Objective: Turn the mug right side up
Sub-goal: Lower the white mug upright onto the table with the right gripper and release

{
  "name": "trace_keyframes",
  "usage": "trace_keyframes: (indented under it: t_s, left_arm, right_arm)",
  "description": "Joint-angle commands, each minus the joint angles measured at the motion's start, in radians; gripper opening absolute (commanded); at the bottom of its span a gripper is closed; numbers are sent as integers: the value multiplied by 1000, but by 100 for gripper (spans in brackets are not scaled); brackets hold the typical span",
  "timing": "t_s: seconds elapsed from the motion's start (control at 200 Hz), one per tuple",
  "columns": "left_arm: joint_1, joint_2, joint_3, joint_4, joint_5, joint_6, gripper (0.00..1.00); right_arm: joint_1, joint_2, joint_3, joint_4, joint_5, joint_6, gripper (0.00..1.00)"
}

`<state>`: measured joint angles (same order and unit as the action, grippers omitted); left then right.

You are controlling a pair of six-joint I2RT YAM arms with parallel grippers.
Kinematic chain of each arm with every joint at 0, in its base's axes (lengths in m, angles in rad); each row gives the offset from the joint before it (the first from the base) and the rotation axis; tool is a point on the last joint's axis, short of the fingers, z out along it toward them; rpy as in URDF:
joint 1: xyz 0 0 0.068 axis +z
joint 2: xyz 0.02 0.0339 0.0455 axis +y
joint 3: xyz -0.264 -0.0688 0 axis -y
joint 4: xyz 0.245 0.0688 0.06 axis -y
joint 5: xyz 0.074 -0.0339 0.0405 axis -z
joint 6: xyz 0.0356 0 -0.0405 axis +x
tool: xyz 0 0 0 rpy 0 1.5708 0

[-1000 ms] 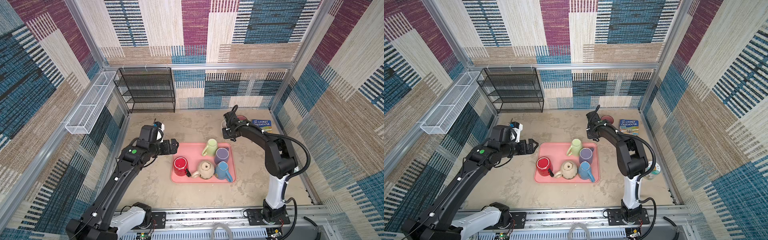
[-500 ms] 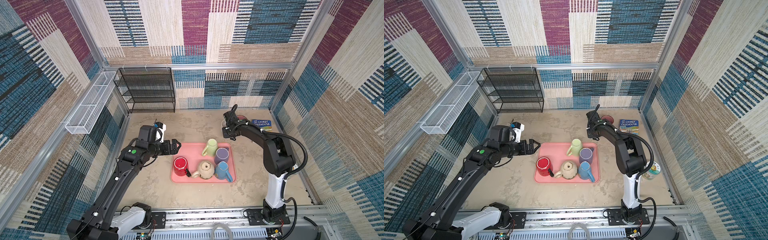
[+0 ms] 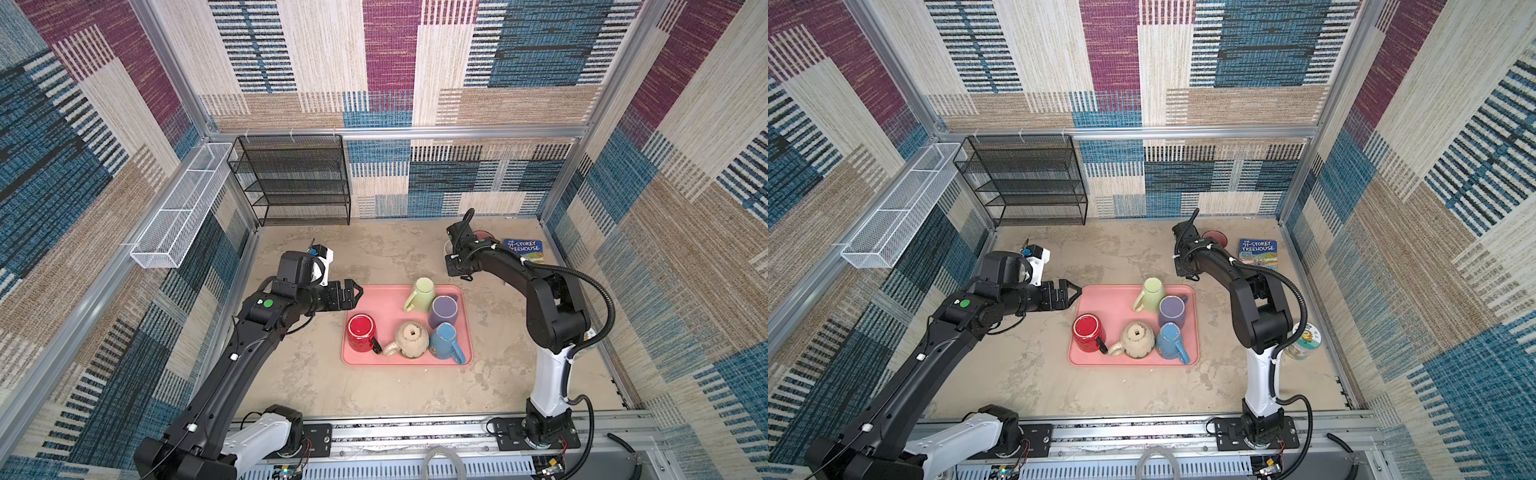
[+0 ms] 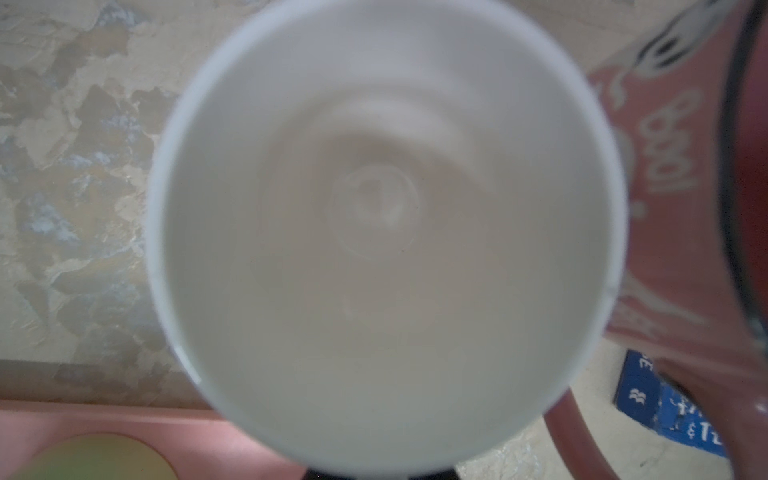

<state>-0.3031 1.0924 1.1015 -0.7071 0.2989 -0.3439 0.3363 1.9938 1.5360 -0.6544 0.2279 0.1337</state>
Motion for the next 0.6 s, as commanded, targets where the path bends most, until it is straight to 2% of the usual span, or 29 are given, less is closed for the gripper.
trace_keyframes:
  t_s: [0.0,0.381,0.596]
  left_arm:
    - [1,0,-3,11,18,26,99]
    - [-1,22,1,10,67,42,98]
    - [-29,80,44,-8,88,72,97]
  right_arm:
    - [1,-12,-2,13,21,-3,21]
    - [0,-16,2,10,10,-9,41]
    - [11,-107,-30,49,-20,-17,49]
